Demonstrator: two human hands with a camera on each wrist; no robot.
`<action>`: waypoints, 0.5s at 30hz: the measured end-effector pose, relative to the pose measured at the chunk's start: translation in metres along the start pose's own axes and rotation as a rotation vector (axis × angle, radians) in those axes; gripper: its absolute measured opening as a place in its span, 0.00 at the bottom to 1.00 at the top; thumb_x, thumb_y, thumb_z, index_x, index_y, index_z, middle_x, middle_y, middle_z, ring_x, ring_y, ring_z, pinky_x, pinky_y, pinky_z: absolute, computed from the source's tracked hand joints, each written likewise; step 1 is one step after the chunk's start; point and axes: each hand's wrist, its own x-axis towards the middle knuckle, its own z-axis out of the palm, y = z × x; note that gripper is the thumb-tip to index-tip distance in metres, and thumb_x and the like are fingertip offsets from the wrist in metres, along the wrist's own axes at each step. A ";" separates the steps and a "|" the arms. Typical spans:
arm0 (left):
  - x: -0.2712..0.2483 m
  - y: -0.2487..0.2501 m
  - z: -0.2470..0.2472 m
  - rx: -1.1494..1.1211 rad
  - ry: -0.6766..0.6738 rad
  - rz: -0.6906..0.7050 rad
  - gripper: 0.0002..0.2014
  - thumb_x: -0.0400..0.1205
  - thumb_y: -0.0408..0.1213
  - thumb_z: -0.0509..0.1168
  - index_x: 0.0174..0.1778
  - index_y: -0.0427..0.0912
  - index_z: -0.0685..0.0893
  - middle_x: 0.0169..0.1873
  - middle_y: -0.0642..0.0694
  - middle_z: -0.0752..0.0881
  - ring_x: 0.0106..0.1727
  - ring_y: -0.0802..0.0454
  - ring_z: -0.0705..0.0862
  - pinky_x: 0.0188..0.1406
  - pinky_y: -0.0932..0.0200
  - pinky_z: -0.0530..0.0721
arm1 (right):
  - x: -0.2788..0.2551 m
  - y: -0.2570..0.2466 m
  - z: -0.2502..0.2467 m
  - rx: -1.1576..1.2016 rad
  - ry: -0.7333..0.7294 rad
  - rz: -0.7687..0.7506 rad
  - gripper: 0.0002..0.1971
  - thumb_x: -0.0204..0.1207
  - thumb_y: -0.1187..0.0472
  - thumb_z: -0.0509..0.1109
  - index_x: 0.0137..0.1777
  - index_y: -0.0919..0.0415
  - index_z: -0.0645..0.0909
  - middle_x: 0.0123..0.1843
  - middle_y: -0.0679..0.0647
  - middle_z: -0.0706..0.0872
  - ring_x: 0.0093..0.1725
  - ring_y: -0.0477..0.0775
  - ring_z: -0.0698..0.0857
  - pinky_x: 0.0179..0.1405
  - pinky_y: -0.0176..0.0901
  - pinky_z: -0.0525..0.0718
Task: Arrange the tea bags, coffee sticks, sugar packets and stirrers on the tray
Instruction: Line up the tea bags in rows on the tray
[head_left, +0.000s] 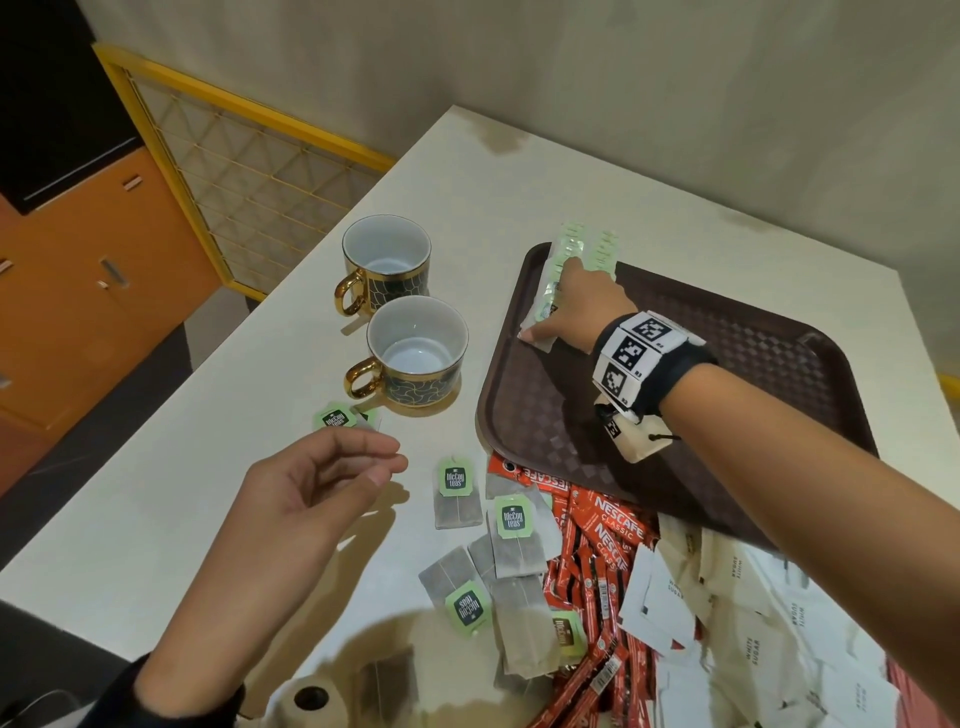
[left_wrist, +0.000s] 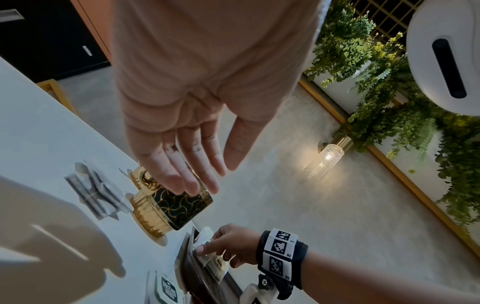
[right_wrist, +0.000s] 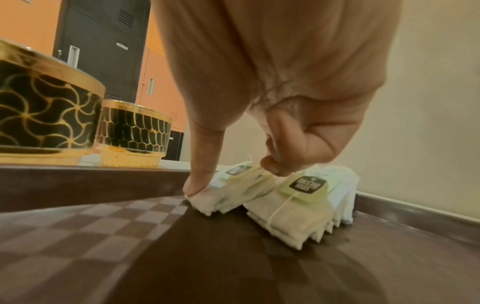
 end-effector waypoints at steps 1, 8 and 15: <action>0.000 0.000 0.000 0.002 -0.001 0.000 0.09 0.80 0.24 0.66 0.48 0.40 0.89 0.43 0.46 0.93 0.51 0.49 0.89 0.48 0.66 0.85 | 0.002 0.000 -0.001 -0.005 0.002 -0.003 0.42 0.65 0.45 0.82 0.71 0.63 0.66 0.57 0.58 0.79 0.55 0.61 0.81 0.44 0.49 0.78; -0.002 -0.002 0.003 -0.002 -0.005 -0.007 0.09 0.80 0.24 0.66 0.48 0.41 0.89 0.43 0.46 0.93 0.50 0.50 0.89 0.47 0.68 0.85 | 0.004 0.011 -0.012 0.037 0.039 -0.016 0.45 0.59 0.43 0.85 0.70 0.62 0.67 0.61 0.59 0.81 0.60 0.63 0.82 0.49 0.52 0.81; -0.001 0.000 0.008 -0.006 -0.028 0.000 0.09 0.80 0.25 0.67 0.48 0.41 0.89 0.42 0.46 0.93 0.50 0.49 0.89 0.45 0.70 0.86 | -0.004 0.038 -0.014 -0.036 0.010 0.054 0.46 0.59 0.49 0.87 0.70 0.65 0.64 0.63 0.64 0.80 0.60 0.67 0.82 0.48 0.53 0.81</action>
